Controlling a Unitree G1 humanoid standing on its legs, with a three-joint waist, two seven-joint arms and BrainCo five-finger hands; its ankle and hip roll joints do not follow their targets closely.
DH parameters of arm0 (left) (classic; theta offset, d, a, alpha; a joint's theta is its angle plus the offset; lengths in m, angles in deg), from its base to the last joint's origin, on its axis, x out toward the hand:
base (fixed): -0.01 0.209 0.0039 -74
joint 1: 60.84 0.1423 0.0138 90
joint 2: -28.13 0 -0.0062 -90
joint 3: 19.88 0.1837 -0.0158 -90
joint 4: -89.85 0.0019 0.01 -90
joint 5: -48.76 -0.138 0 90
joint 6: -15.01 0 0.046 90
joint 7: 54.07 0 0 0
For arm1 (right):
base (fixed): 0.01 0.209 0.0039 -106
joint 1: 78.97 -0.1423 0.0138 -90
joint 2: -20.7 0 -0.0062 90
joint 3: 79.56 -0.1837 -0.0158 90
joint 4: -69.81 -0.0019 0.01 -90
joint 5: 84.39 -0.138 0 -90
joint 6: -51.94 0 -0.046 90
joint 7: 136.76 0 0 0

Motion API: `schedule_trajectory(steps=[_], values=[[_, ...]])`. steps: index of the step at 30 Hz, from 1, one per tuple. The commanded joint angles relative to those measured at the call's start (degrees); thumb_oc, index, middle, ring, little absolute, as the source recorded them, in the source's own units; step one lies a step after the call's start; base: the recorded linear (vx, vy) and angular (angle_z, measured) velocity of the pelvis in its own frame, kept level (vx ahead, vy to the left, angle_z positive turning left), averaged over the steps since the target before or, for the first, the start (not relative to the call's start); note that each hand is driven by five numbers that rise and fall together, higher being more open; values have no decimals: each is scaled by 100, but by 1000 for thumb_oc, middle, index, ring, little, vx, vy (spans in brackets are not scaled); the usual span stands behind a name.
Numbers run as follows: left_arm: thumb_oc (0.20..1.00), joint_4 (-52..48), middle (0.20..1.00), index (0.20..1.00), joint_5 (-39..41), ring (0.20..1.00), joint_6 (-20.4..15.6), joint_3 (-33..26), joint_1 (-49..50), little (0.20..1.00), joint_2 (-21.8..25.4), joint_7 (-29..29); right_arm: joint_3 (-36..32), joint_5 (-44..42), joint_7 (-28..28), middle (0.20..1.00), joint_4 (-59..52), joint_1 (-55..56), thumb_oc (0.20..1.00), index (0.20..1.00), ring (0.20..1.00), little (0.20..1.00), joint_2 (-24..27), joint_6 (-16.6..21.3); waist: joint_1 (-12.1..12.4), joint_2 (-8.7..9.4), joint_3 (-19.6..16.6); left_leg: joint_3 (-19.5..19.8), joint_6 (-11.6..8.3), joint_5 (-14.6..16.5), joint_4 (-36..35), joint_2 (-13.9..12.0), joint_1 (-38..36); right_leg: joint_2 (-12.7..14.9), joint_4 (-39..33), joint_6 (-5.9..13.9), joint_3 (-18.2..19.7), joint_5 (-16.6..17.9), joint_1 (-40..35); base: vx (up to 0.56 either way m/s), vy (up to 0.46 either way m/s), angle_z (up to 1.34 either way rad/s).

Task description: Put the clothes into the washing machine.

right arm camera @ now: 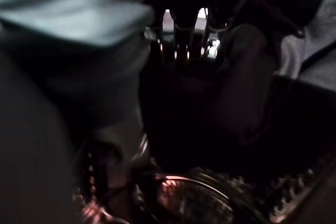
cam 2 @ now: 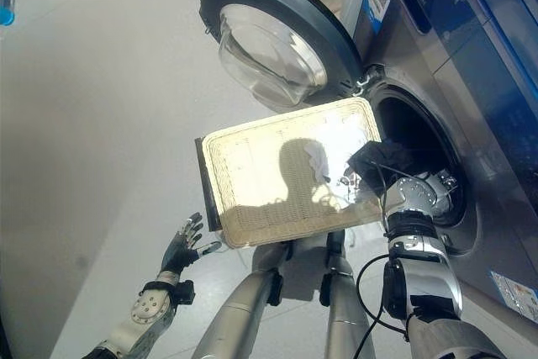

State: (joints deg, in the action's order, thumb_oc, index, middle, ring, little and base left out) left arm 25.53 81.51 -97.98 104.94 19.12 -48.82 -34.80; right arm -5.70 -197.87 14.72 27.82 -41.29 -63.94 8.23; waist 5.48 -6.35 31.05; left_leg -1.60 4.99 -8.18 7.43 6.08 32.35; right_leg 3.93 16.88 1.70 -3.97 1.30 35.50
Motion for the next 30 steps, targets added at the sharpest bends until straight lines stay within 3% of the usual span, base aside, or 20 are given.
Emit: schedule_trajectory(steps=[1, 3, 6, 8, 9, 10, 11, 13, 16, 19, 21, 22, 24, 26, 30], values=[[1000, -157, 1000, 1000, -23, 1000, -75, -36, -163, 1000, -286, 129, -50, 48, 433, 1000, 232, 474, 1000, 1000, 1000, 1000, 874, -22, -72, -453, -125, 205, -171, -73, -34, 89, 166, -371, 125, -248, -374, 125, -79, -15, 44, -1], [1000, -108, 1000, 1000, -25, 1000, -103, 8, -179, 1000, -342, 171, 39, 48, -128, 1000, 661, 466, 1000, 1000, 1000, 1000, 1049, 646, -101, -454, -125, 181, -181, -37, -88, 101, 117, -360, 119, -228, -357, 84, -108, 5, 58, -2], [1000, -96, 1000, 1000, 32, 1000, -150, 105, -195, 1000, -334, 198, 42, 84, -144, 1000, 1634, 501, 1000, 1000, 1000, 1000, 1402, 773, -116, -477, -125, 169, -176, -39, -111, 115, 107, -370, 74, -216, -339, 122, -122, -10, 42, 2], [1000, -170, 1000, 1000, 50, 1000, -139, 158, -162, 1000, -336, 269, -39, 1823, -1208, 1000, 2083, 488, 1000, 1000, 1000, 1000, 1670, 1245, -156, -499, -125, 160, -166, -17, -106, 114, 102, -400, 79, -203, -299, 126, -117, 5, 76, 4], [1000, -192, 1000, 1000, 72, 1000, -131, 162, -160, 1000, -325, 272, -62, 2647, -1671, 1000, 2061, 544, 1000, 1000, 1000, 1000, 1716, 1238, -170, -497, -125, 151, -165, 1, -76, 117, 113, -402, 91, -194, -285, 133, -97, -32, 66, -1], [1000, -203, 1000, 1000, 72, 1000, -126, 150, -161, 1000, -322, 264, -64, 2951, -1853, 1000, 2011, 562, 1000, 1000, 1000, 1000, 1714, 1204, -171, -500, -125, 138, -161, -35, -64, 111, 148, -409, 86, -201, -288, 178, -66, -47, 76, -5], [1000, -245, 1000, 1000, 52, 1000, -91, 91, -159, 1000, -331, 232, -26, 3517, -2166, 1000, 1750, 579, 1000, 1000, 1000, 1000, 1670, 1021, -170, -497, -125, 116, -146, -40, -43, 112, 177, -424, 86, -202, -272, 206, -35, -58, 93, -8], [1000, -306, 1000, 1000, 43, 1000, -35, 14, -160, 1000, -337, 216, 60, 3938, -2152, 1000, 1560, 625, 1000, 1000, 1000, 1000, 1642, 635, -178, -485, -125, 94, -122, -29, -41, 125, 193, -413, 66, -189, -251, 234, -11, -26, 84, -5], [1000, -396, 1000, 1000, 66, 1000, 61, -120, -161, 1000, -301, 166, 249, 4088, -1335, 1000, 1287, 711, 1000, 1000, 1000, 1000, 1557, 142, -170, -467, -125, 79, -92, -25, -59, 164, 186, -386, 2, -169, -255, 288, -17, -35, 55, -2], [1000, -378, 1000, 1000, 22, 1000, 77, -272, -112, 1000, -345, 101, 464, 4470, -878, 1000, 913, 947, 1000, 1000, 1000, 1000, 1295, -136, -188, -438, -125, 48, -79, -32, -79, 179, 203, -373, -73, -145, -251, 367, 4, -48, 76, -3], [1000, -340, 1000, 1000, -26, 1000, 79, -385, -58, 1000, -374, 35, 627, 5007, -867, 1000, 655, 1165, 1000, 1000, 1000, 1000, 1120, -328, -211, -398, -125, 17, -79, -25, -84, 188, 197, -353, -131, -119, -240, 429, 8, -33, 68, -6], [1000, -284, 1000, 1000, -90, 1000, 34, -493, 13, 1000, -425, -28, 790, 5727, -948, 1000, 396, 1413, 1000, 1000, 1000, 1000, 942, -556, -245, -360, -125, -24, -72, -22, -108, 187, 187, -342, -192, -95, -228, 491, 15, -16, 83, -9], [1000, -249, 1000, 1000, -117, 1000, 4, -545, 64, 1000, -460, -58, 893, 6031, -1027, 1000, 260, 1539, 1000, 1000, 1000, 1000, 868, -668, -269, -340, -125, -43, -71, 19, -120, 193, 139, -337, -207, -79, -208, 474, -11, -9, 89, -11], [1000, -115, 1000, 1000, -188, 1000, -132, -761, 205, 1000, -587, -182, 1218, 7026, -992, 1000, -95, 2050, 1000, 1000, 1000, 1000, 610, -1145, -356, -268, -125, -126, -69, -4, -169, 171, 135, -348, -340, -53, -144, 620, 32, -51, 134, -16], [1000, 3, 1000, 1000, -288, 1000, -295, -983, 414, 1000, -755, -273, 1852, 8055, -1066, 1000, -502, 2705, 1000, 1000, 1000, 1000, 349, -1775, -451, -166, -125, -216, -55, 30, -213, 135, 84, -346, -474, -6, -71, 722, 20, -27, 101, -16]])
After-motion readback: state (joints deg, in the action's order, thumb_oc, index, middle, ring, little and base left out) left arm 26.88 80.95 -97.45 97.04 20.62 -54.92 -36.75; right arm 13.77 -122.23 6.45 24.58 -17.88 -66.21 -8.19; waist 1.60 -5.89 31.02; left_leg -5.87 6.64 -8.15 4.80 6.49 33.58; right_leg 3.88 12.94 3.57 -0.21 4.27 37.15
